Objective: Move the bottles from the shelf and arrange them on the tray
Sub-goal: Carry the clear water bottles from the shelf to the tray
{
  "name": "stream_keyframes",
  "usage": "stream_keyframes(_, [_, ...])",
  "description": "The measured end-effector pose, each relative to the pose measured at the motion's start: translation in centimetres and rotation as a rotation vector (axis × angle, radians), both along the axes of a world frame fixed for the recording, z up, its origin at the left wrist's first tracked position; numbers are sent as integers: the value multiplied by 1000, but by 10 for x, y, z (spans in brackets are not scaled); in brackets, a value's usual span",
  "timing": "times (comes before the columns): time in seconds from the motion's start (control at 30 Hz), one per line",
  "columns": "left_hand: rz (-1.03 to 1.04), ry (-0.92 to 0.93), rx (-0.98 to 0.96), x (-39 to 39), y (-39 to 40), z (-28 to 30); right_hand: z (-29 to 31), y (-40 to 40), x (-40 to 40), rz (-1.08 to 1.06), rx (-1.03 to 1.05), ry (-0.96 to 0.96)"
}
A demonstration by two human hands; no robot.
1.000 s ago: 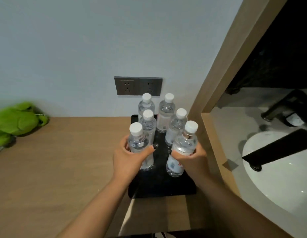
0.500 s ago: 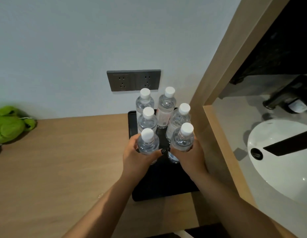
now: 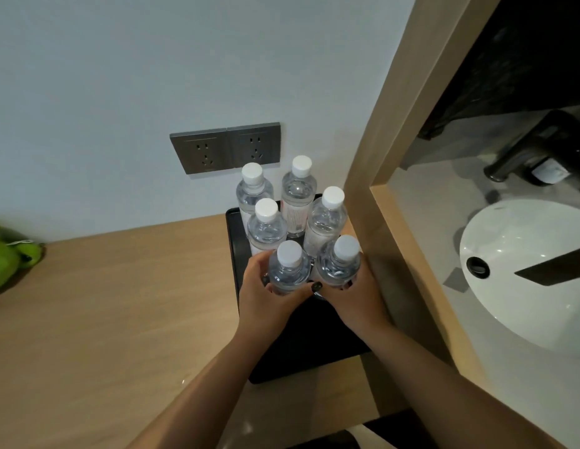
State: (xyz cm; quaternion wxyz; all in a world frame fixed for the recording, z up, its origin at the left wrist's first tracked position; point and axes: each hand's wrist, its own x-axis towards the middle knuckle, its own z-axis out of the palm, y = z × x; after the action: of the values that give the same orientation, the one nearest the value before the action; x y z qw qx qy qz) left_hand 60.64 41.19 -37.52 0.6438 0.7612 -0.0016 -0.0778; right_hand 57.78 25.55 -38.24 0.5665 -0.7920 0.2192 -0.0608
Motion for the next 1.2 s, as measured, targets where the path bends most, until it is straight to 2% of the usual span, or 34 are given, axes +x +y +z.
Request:
stream_keyframes(0.23, [0, 28, -48, -10, 6, 2, 9, 0, 5, 10, -42, -7])
stream_keyframes(0.5, [-31, 32, -128, -5, 23, 35, 28, -2, -12, 38, -65, 105])
stream_keyframes(0.73, [-139, -191, -58, 6, 30, 82, 70, 3, -33, -14, -21, 80])
stream_keyframes(0.97, [-350, -439, 56, -5, 19, 124, 115, 5, -55, -31, -330, -48])
stream_keyframes(1.2, [-677, -621, 261, -20, -3, 157, 146, -12, -107, -30, -344, 4])
